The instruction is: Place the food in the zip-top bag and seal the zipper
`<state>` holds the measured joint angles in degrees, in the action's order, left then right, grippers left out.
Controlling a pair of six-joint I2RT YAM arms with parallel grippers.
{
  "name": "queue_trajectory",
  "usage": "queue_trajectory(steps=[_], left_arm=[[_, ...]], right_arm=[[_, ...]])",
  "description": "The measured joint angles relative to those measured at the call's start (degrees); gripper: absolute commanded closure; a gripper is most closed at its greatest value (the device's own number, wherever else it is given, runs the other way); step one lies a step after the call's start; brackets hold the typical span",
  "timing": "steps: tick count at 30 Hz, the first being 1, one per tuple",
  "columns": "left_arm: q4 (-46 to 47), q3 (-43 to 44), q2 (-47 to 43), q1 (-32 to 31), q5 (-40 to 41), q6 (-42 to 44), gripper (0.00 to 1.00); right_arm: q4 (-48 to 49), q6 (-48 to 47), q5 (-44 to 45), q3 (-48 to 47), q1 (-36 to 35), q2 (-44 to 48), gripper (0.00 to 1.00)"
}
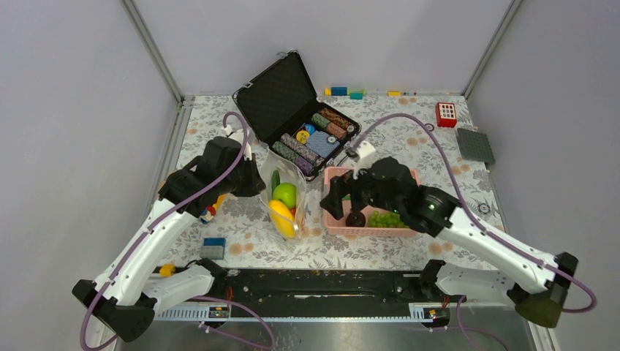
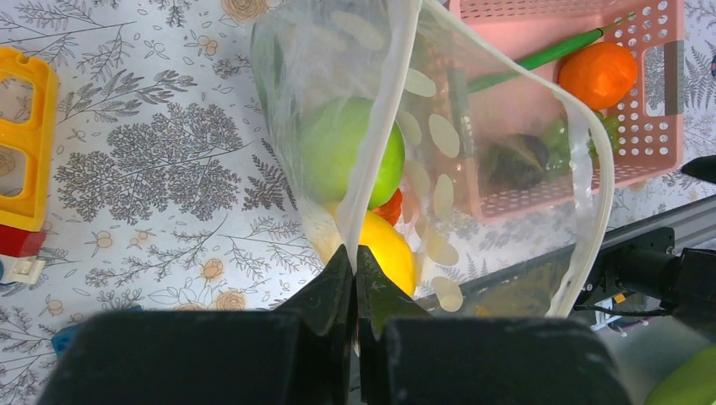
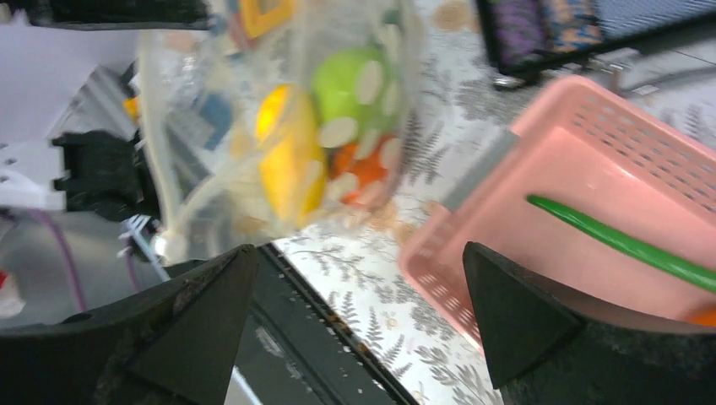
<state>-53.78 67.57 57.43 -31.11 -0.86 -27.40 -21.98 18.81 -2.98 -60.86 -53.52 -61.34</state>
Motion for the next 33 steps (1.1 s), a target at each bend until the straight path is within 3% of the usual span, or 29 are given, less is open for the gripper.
queue_trajectory(steps=[4,8,22,33], left_arm=[[0.76,-0.66,0.0,0.52,-1.6,0.02,1.0],[1.22,-0.68,0.0,0.92,-3.37,0.02,1.0],[2.43,-1.64,0.02,1.18,-7.02,0.02,1.0],[2.93,-2.82,0.02,1.4,-8.02,0.22,1.0]], right_arm=[[-1.42,2.84,8.48,5.9,1.6,8.07,0.0],[-4.87,6.99,12.98,7.87,6.1,10.05,0.0],[-17.42,15.47,15.87,8.22,14.82,-9.22,0.0],[-23.12,21.99,14.73,11.13,21.59,-9.62,0.0]])
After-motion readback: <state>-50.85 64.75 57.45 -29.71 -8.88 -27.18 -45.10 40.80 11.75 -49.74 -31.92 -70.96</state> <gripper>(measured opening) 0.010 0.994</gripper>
